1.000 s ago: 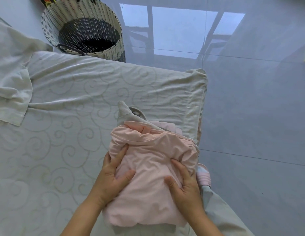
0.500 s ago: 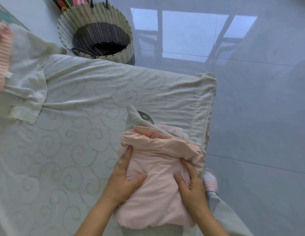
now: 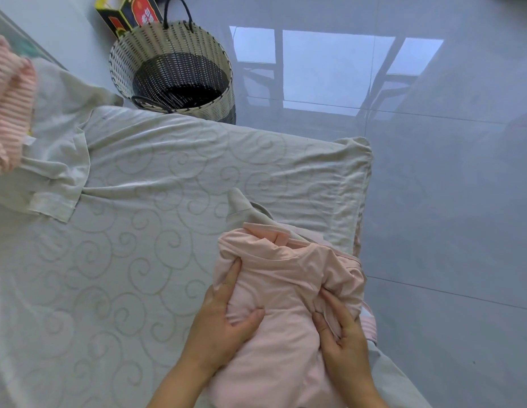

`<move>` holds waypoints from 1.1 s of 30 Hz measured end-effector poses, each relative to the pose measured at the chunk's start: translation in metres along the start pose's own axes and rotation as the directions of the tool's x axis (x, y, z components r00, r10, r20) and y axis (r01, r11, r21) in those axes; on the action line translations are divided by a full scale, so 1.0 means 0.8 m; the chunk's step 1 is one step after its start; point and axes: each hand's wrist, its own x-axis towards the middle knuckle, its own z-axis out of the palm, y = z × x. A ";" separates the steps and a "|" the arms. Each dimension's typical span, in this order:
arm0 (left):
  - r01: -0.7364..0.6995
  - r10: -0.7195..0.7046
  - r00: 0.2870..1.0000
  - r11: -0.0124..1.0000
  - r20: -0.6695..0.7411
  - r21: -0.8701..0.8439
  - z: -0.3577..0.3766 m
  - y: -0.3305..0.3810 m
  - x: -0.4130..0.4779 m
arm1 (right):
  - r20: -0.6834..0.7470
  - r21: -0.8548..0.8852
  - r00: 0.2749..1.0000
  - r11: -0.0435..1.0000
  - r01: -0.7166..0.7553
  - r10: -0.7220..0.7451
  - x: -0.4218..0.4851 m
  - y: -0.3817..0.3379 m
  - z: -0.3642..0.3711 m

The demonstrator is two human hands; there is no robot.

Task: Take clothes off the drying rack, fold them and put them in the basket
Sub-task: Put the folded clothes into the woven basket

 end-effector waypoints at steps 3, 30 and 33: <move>0.010 -0.013 0.998 0.999 0.057 0.045 0.015 0.002 0.019 | 0.024 0.051 0.997 0.996 -0.074 0.073 0.009 0.015 -0.004; 0.130 -0.138 0.990 0.976 0.033 0.174 0.048 0.015 0.037 | -0.091 0.080 0.963 0.966 -0.245 0.252 0.022 0.044 0.001; 0.195 -0.202 0.978 0.973 0.045 0.127 0.041 0.009 0.046 | -0.091 0.030 0.962 0.966 -0.257 0.259 0.023 0.037 0.003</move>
